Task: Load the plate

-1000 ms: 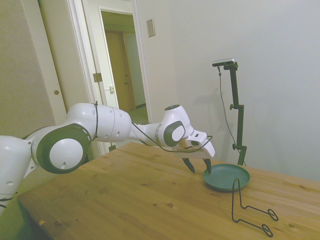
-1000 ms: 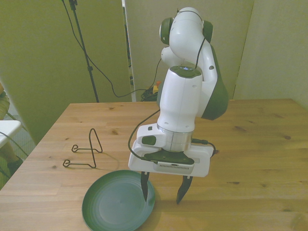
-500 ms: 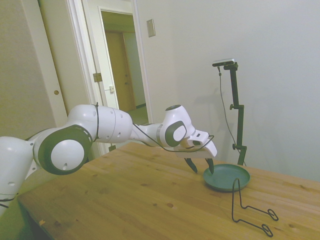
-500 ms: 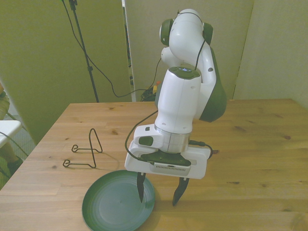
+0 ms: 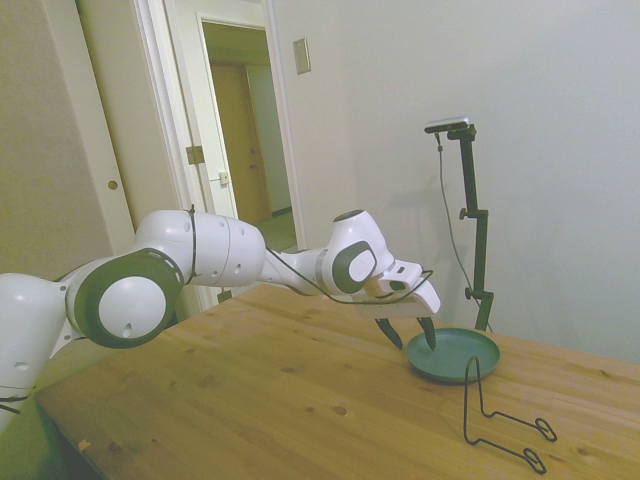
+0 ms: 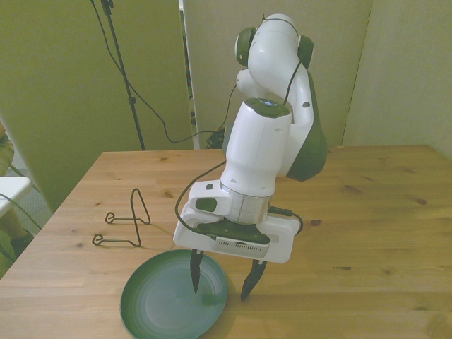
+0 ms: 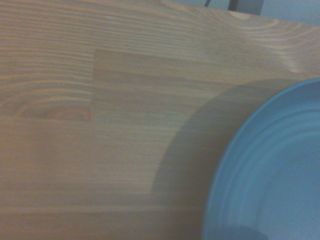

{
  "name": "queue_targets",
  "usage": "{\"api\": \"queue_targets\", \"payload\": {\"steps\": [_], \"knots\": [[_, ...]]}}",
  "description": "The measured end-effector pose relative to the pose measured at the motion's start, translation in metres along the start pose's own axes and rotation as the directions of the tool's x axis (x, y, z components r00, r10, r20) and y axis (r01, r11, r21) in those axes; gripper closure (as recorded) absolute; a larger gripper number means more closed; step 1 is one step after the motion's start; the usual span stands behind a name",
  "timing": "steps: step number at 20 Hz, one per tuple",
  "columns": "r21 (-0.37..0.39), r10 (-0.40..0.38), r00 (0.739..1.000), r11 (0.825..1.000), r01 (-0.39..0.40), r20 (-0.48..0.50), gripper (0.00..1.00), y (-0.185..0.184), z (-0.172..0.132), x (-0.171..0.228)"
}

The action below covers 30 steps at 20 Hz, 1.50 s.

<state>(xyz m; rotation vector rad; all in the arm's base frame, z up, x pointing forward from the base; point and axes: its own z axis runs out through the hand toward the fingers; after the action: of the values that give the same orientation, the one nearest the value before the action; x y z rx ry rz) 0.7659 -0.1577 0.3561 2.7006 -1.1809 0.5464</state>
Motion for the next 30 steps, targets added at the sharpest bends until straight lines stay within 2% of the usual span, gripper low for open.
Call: {"api": "queue_targets", "payload": {"steps": [2,3,24,30], "knots": [[-0.005,0.002,1.0,1.0,-0.002,0.003,0.0,-0.001,0.0,0.001],[-0.007,0.003,1.0,1.0,-0.003,0.005,1.0,-0.001,0.0,0.001],[-0.033,-0.004,1.0,0.999,0.005,0.023,1.0,-0.003,0.005,-0.003],[-0.055,-0.001,1.0,0.999,0.002,0.013,1.0,0.007,0.009,0.003]]}}
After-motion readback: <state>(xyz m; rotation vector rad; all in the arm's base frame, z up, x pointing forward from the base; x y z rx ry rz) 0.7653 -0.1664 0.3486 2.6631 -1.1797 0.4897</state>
